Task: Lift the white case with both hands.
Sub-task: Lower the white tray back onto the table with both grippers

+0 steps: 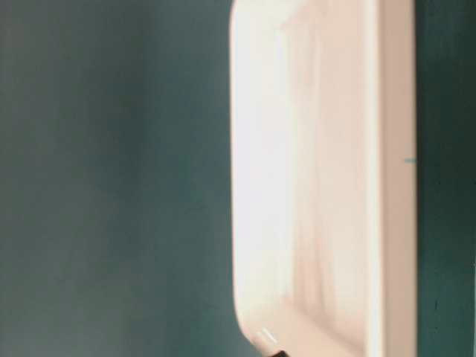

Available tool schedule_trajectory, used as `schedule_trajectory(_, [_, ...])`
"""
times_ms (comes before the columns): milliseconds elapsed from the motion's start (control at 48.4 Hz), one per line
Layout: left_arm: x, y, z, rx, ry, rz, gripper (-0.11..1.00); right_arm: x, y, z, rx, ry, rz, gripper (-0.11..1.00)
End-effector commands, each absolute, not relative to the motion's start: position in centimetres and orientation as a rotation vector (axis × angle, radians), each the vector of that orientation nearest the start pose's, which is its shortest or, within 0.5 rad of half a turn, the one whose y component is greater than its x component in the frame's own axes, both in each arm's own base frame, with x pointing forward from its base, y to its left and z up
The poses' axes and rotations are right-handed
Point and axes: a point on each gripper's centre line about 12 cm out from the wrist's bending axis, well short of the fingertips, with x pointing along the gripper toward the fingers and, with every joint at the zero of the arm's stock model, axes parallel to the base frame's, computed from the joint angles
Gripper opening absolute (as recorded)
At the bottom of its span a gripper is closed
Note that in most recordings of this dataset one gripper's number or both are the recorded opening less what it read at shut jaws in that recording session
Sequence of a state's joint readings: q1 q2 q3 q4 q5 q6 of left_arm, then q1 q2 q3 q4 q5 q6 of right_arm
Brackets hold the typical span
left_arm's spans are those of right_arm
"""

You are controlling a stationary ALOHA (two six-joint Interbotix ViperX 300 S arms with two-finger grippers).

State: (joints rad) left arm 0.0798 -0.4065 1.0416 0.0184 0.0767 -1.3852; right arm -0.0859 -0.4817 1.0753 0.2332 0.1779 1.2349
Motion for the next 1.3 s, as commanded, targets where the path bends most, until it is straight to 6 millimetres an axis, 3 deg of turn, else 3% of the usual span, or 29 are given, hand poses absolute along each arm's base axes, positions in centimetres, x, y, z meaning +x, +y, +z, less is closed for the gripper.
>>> schedule_trajectory(0, [26.4,2.3,15.7,-1.321,0.587,0.590,0.06,24.7,-1.6,15.4,1.410,0.641,-0.630,0.12])
schedule_trajectory(723, [25.4,2.2,9.7,-1.287,0.764,0.729,0.06,25.6,-1.9,10.6,1.350,0.756,-0.730,0.12])
schedule_trajectory(1281, [25.9,2.4,8.7,-1.287,0.780,0.755,0.06,25.7,-1.9,9.5,1.346,0.816,-0.779,0.11])
